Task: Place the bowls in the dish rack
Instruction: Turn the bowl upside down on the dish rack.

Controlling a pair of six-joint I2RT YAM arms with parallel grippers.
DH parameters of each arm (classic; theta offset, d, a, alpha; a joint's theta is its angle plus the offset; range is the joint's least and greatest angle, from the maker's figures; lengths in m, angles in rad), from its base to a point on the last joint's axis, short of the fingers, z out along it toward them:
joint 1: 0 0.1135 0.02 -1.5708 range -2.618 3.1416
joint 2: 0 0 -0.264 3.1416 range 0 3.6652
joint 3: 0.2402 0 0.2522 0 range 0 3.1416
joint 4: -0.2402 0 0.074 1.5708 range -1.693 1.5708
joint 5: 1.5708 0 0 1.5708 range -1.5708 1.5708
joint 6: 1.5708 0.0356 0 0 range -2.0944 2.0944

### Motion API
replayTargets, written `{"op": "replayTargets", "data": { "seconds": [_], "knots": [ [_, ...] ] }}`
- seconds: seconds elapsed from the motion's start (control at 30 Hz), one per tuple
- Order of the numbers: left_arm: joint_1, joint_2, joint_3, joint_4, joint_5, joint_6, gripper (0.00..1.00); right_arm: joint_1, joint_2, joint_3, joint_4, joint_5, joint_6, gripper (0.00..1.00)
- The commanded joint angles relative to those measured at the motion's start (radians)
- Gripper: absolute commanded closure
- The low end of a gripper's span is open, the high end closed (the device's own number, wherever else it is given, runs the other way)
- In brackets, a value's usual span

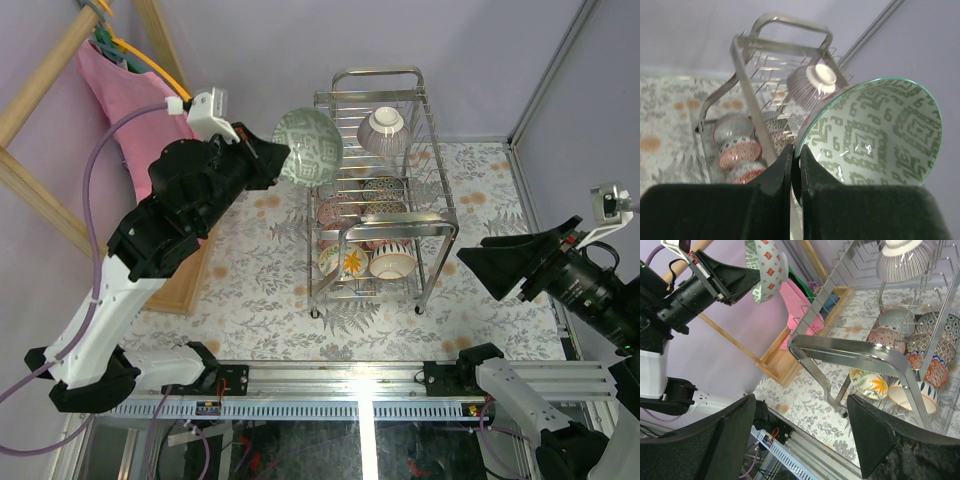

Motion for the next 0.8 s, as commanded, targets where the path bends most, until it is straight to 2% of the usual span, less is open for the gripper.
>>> {"op": "replayTargets", "data": {
  "seconds": [0.0,0.27,0.77],
  "knots": [
    [-0.024,0.055,0.091,0.245,0.028,0.187,1.00,0.004,0.039,0.070,0.014,-0.045,0.013,0.19],
    [-0.093,0.136,0.118,0.376,-0.060,0.420,1.00,0.005,0.039,0.138,-0.019,0.016,0.012,0.19],
    [-0.322,0.251,0.198,0.500,-0.299,0.775,1.00,0.013,0.065,0.236,-0.095,0.056,-0.027,0.19]
  ]
}}
